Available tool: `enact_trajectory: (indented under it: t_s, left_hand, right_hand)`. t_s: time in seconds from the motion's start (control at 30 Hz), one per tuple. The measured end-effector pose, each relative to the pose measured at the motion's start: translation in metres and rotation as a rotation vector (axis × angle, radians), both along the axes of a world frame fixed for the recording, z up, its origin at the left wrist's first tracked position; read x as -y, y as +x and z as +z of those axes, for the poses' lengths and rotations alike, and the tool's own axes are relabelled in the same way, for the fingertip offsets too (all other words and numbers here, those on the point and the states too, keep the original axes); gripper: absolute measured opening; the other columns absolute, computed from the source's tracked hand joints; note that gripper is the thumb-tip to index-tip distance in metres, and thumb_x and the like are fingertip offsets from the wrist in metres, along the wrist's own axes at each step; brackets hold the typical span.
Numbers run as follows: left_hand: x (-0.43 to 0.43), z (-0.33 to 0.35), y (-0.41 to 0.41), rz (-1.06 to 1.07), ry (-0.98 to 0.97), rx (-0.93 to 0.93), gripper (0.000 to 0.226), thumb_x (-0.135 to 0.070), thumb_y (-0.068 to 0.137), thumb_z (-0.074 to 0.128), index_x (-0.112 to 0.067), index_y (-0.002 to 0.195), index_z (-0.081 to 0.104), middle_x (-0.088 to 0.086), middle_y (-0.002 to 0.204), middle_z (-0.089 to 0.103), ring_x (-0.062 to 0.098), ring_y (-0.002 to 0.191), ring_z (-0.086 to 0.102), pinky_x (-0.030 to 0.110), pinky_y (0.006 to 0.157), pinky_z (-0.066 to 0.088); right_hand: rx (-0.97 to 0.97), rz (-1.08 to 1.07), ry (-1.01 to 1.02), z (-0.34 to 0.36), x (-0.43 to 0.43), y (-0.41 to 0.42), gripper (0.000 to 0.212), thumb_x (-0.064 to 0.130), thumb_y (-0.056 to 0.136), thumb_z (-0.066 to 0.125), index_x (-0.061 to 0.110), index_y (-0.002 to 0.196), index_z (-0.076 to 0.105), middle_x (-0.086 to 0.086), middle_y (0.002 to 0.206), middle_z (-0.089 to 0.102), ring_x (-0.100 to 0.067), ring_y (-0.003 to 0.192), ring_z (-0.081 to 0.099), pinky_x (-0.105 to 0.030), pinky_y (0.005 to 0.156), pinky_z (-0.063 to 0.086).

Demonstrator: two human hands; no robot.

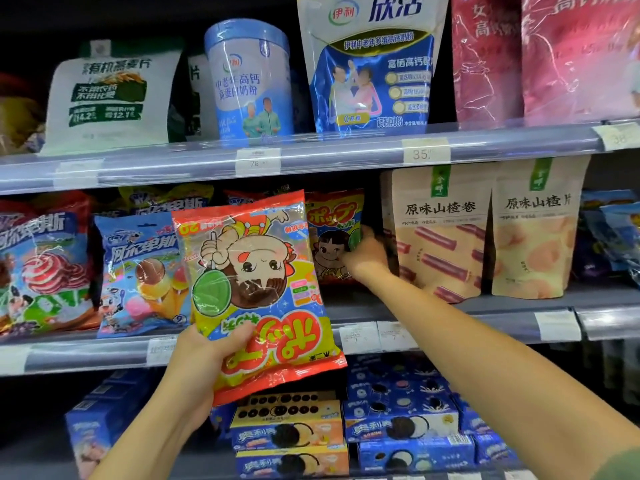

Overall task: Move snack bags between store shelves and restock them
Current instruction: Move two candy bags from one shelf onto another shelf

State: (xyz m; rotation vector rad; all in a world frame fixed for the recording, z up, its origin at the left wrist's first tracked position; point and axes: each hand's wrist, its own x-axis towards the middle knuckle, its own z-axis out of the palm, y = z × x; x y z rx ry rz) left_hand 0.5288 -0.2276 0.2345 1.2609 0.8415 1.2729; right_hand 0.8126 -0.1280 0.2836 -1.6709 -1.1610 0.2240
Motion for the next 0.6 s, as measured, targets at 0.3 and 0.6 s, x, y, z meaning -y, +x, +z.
enact_trajectory:
  t_s: [0.3, 0.6]
  left_hand:
    - [0.004, 0.031, 0.026, -0.014, 0.125, 0.058, 0.067, -0.026, 0.056, 0.081, -0.01, 0.118, 0.064, 0.015, 0.096, 0.077, 0.025, 0.075, 0.076, 0.047, 0.076, 0.059]
    - [-0.013, 0.061, 0.112, 0.078, 0.198, -0.049, 0.032, -0.011, 0.08, 0.077, -0.012, 0.111, 0.068, 0.01, 0.101, 0.076, 0.03, 0.092, 0.072, 0.057, 0.089, 0.054]
  right_hand:
    - [0.545, 0.097, 0.333, -0.037, 0.147, 0.037, 0.029, 0.029, 0.087, 0.061, 0.014, 0.111, 0.06, 0.002, 0.107, 0.053, -0.015, 0.099, 0.053, -0.03, 0.081, 0.046]
    - [0.804, -0.069, 0.102, -0.091, 0.17, 0.084, 0.047, 0.041, 0.088, 0.051, 0.011, 0.123, 0.061, -0.008, 0.112, 0.06, -0.029, 0.098, 0.056, -0.04, 0.083, 0.042]
